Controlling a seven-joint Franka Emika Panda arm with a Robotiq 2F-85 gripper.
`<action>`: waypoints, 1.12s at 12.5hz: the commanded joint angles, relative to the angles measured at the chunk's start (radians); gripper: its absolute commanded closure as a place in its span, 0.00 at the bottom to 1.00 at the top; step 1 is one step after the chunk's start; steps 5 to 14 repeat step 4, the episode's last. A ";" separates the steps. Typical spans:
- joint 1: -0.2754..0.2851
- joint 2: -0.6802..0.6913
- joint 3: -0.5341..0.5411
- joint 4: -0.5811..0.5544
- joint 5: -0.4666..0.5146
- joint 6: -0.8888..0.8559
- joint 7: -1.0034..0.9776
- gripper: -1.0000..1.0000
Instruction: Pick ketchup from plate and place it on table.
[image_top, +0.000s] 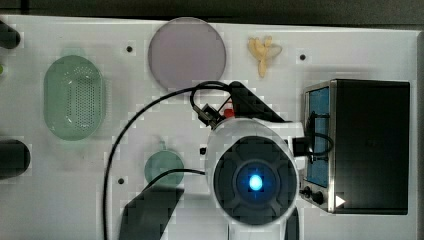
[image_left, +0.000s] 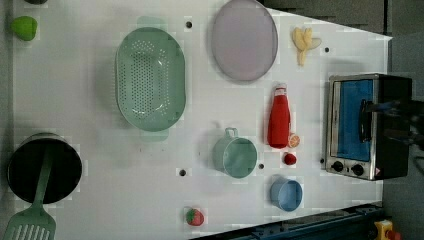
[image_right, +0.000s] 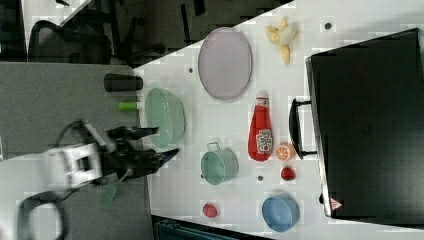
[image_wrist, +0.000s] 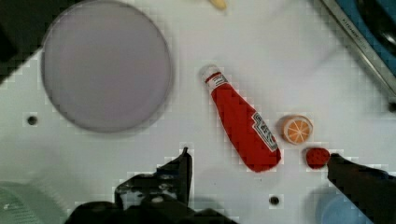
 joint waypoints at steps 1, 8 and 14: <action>0.005 0.011 -0.015 0.082 -0.005 -0.193 0.133 0.00; 0.005 0.012 -0.011 0.125 -0.005 -0.271 0.133 0.00; 0.005 0.012 -0.011 0.125 -0.005 -0.271 0.133 0.00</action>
